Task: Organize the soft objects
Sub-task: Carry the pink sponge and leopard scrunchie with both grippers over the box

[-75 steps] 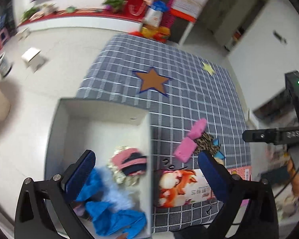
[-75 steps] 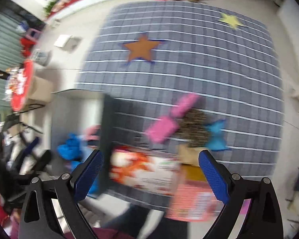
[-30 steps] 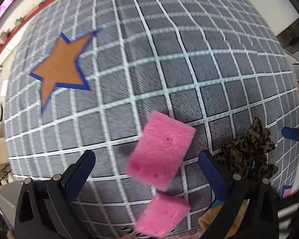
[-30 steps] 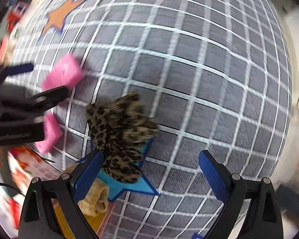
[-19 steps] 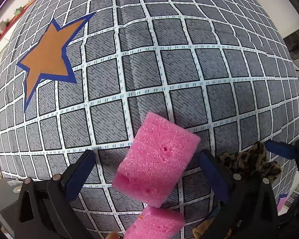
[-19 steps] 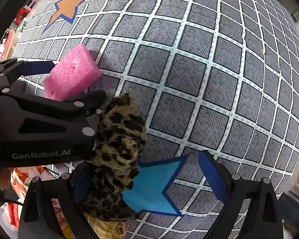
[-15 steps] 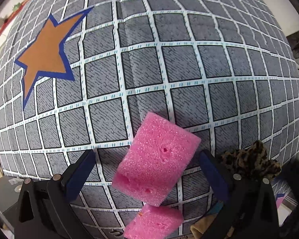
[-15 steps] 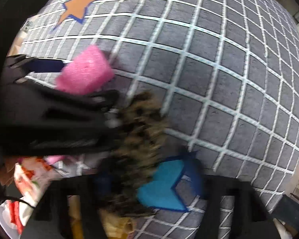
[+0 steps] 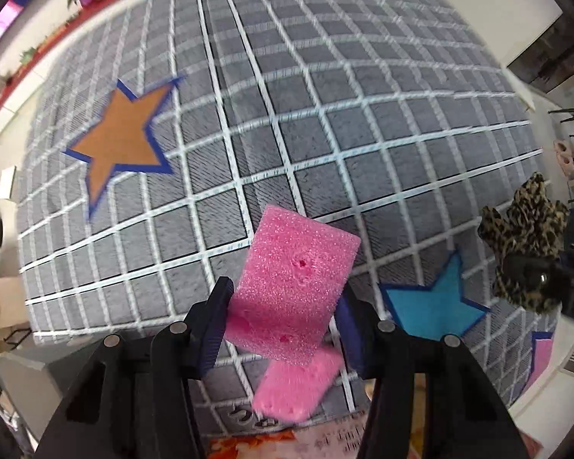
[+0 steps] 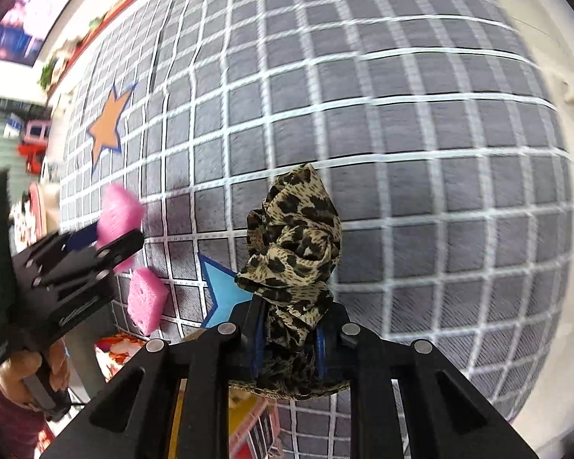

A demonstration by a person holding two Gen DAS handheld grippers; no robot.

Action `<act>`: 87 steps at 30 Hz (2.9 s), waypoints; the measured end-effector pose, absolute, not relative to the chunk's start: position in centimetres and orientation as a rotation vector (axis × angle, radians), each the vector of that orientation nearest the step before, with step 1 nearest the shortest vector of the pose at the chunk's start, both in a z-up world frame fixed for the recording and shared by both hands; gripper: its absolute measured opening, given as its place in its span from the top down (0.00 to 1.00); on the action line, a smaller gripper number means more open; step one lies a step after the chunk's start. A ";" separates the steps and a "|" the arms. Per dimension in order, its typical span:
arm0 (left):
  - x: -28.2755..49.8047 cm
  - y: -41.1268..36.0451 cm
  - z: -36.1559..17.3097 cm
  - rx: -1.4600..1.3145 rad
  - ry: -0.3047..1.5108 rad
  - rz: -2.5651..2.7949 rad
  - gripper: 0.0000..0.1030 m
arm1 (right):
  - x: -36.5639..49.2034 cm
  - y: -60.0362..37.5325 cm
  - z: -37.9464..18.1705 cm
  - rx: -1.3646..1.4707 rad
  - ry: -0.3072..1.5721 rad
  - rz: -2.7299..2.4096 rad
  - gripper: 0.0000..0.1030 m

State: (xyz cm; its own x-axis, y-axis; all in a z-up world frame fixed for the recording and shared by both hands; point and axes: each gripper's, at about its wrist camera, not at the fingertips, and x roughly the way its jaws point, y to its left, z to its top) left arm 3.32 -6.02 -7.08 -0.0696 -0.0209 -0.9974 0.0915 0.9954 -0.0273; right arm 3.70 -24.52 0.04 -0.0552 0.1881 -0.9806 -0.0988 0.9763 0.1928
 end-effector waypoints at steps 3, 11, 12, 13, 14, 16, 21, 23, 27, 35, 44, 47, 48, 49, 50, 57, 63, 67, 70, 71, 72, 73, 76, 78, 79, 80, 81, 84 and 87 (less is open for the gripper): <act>2.3 -6.2 -4.0 0.042 1.585 -0.119 0.45 | 2.9 -26.0 1.8 0.119 1.573 0.203 0.79; -4.8 -8.3 2.5 0.067 1.550 -0.155 0.45 | -1.8 -31.6 5.9 0.152 1.511 0.124 0.79; -6.2 -8.3 3.2 0.063 1.547 -0.158 0.45 | -2.7 -32.0 6.3 0.164 1.508 0.107 0.79; -7.0 -8.5 3.9 0.065 1.540 -0.160 0.45 | -3.7 -31.9 6.6 0.164 1.507 0.090 0.79; -8.5 -8.1 4.6 0.068 1.531 -0.159 0.45 | -4.0 -32.1 6.7 0.155 1.504 0.079 0.79; -10.4 -7.6 5.9 0.065 1.517 -0.158 0.45 | -5.9 -31.6 7.6 0.109 1.502 0.059 0.79; -13.2 -6.3 8.1 0.038 1.489 -0.141 0.45 | -9.4 -30.2 9.8 0.061 1.496 0.069 0.79; -13.9 -5.8 8.7 0.028 1.475 -0.137 0.45 | -10.8 -29.1 10.5 0.048 1.495 0.090 0.79; -14.8 -4.6 9.6 0.013 1.449 -0.115 0.45 | -13.2 -26.9 11.3 0.067 1.486 0.126 0.79; -16.7 -1.3 11.1 -0.025 1.405 -0.068 0.45 | -14.5 -22.1 12.3 -0.014 1.451 0.204 0.79; -19.3 4.2 11.8 -0.104 1.394 0.068 0.45 | -15.0 -15.9 12.0 -0.150 1.445 0.329 0.79; -20.2 5.9 11.9 -0.126 1.393 0.112 0.45 | -15.1 -14.0 11.8 -0.191 1.443 0.367 0.79; -20.6 6.6 11.9 -0.137 1.393 0.129 0.45 | -15.2 -13.5 11.8 -0.202 1.443 0.378 0.79; -20.8 7.0 11.9 -0.146 1.393 0.142 0.45 | -15.3 -12.9 11.7 -0.214 1.443 0.391 0.79; -21.0 7.5 11.9 -0.157 1.392 0.156 0.45 | -15.3 -12.5 11.7 -0.222 1.444 0.399 0.79; -22.7 10.5 11.8 -0.209 1.395 0.231 0.45 | -15.6 -9.5 11.3 -0.277 1.443 0.453 0.79; -23.4 12.2 11.7 -0.231 1.394 0.259 0.45 | -15.7 -7.6 11.2 -0.310 1.438 0.481 0.79; -23.7 13.1 11.7 -0.240 1.394 0.273 0.45 | -15.6 -6.4 11.0 -0.327 1.437 0.497 0.79; -24.0 13.8 11.6 -0.251 1.396 0.288 0.45 | -15.6 -5.4 10.9 -0.341 1.433 0.511 0.79; -24.1 13.9 11.5 -0.254 1.397 0.292 0.45 | -15.6 -5.1 10.9 -0.344 1.432 0.515 0.79; -24.1 14.0 11.4 -0.258 1.399 0.295 0.45 | -15.6 -4.8 10.9 -0.348 1.432 0.520 0.79; -24.3 14.2 11.4 -0.262 1.400 0.299 0.45 | -15.6 -4.4 10.8 -0.353 1.432 0.527 0.79; -24.4 14.4 11.2 -0.270 1.403 0.309 0.45 | -15.6 -3.6 10.6 -0.370 1.432 0.544 0.79; -24.5 14.5 11.2 -0.275 1.403 0.314 0.45 | -15.7 -2.9 10.6 -0.383 1.429 0.558 0.79; -24.5 14.6 11.2 -0.277 1.404 0.317 0.45 | -15.7 -2.5 10.6 -0.390 1.425 0.565 0.79; -24.6 14.7 11.1 -0.279 1.405 0.318 0.45 | -15.8 -2.2 10.6 -0.395 1.423 0.571 0.79; -24.6 14.8 11.0 -0.281 1.408 0.320 0.45 | -15.8 -1.9 10.6 -0.400 1.420 0.578 0.79; -24.6 14.8 10.7 -0.289 1.417 0.323 0.45 | -15.8 -1.0 10.3 -0.411 1.424 0.595 0.79; -24.8 15.0 10.5 -0.303 1.421 0.328 0.45 | -15.7 -0.3 10.0 -0.412 1.432 0.607 0.79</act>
